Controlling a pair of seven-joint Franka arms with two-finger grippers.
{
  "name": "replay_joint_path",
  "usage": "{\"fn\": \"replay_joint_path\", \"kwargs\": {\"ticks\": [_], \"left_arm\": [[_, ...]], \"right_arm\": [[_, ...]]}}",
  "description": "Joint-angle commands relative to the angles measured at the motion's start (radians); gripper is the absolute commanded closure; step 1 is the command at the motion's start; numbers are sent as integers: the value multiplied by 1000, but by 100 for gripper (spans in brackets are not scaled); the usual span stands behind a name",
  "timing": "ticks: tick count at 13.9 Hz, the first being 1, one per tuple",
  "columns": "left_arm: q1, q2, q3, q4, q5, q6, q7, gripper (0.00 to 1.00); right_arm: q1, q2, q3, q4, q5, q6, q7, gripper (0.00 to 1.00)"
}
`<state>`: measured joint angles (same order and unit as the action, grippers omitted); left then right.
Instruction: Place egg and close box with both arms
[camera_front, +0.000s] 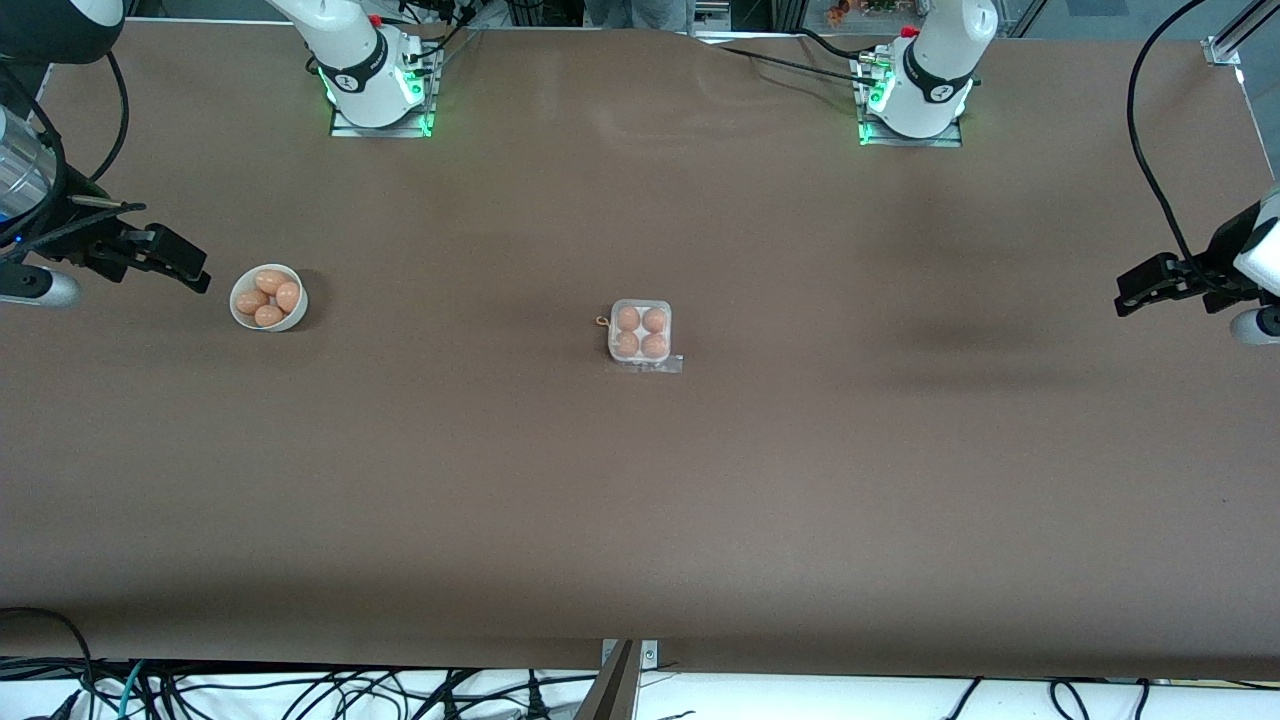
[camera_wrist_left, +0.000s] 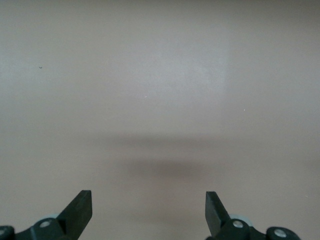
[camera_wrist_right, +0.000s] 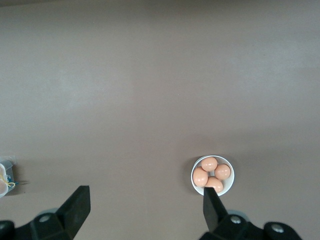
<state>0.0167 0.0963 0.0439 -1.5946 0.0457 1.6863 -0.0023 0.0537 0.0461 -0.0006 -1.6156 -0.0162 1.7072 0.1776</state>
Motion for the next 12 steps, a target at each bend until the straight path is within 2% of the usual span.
{"fn": "replay_joint_path", "kwargs": {"ticks": [1,7,12], "left_arm": [[-1,-29,-22,-39,-12,21,-7,0],[2,-53,-33,-94,-13,85,-54,0],[28,-67,-33,-105,-9,79,-57,0]], "right_arm": [[-8,3,13,16,-15,-8,10,0],[-8,3,11,16,-15,-8,10,0],[-8,3,11,16,-15,-8,10,0]]}}
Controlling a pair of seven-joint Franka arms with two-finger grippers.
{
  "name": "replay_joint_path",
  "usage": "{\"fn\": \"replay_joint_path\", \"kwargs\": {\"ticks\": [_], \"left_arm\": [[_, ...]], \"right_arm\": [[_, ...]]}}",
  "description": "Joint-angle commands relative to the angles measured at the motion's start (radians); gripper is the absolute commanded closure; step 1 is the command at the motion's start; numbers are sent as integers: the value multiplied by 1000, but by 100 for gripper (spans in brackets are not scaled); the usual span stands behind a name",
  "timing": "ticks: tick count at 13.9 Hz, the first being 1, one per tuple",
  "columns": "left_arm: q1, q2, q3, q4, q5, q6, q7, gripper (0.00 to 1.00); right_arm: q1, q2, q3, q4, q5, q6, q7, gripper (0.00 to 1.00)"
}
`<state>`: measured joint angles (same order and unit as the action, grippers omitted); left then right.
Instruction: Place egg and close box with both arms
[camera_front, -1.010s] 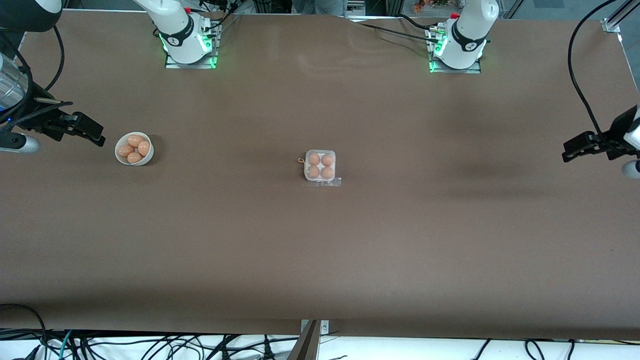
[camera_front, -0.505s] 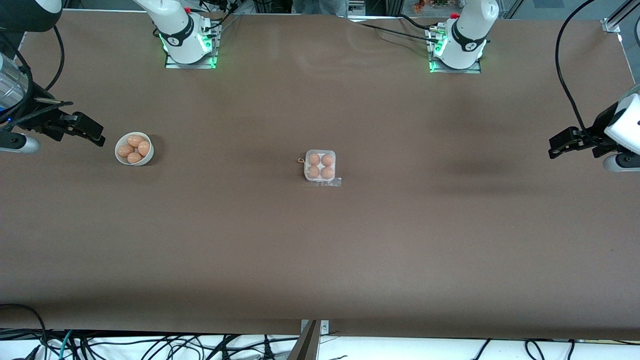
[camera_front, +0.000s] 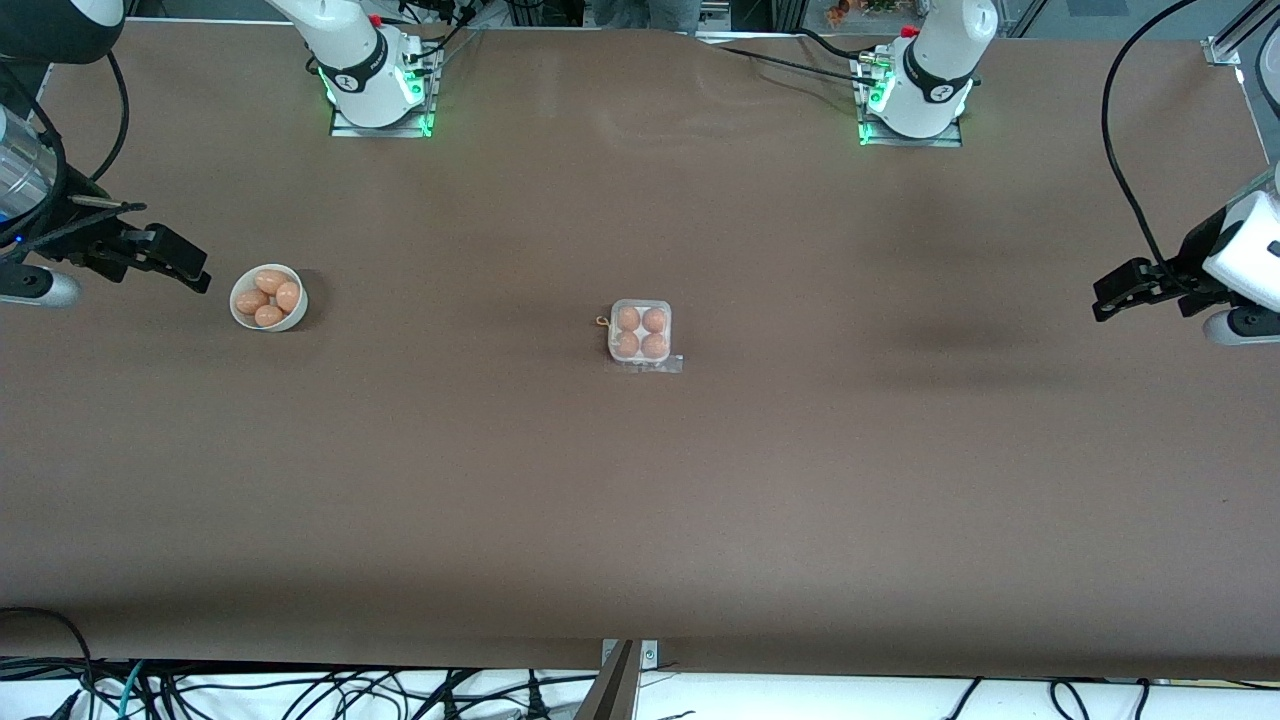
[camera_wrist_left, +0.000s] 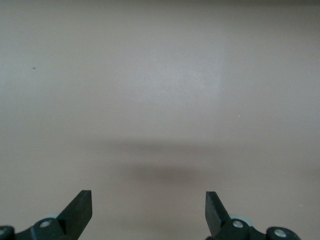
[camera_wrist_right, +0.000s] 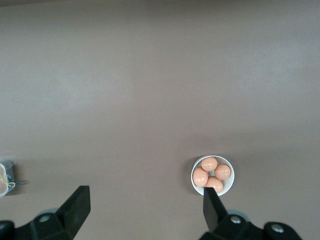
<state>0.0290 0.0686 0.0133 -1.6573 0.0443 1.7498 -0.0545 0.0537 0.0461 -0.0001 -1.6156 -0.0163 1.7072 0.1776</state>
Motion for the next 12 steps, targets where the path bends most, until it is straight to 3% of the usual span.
{"fn": "replay_joint_path", "kwargs": {"ticks": [1,5,12], "left_arm": [[23,-42,-3,-47,-7,14,-5,0],[26,-43,-35,-59,-7,14,-10,0],[25,-7,-32,-41,-1,-13,-57,0]], "right_arm": [[-8,3,12,16,-14,-8,10,0],[-8,3,12,16,-14,-8,10,0],[-8,3,12,16,-14,-9,11,0]]}}
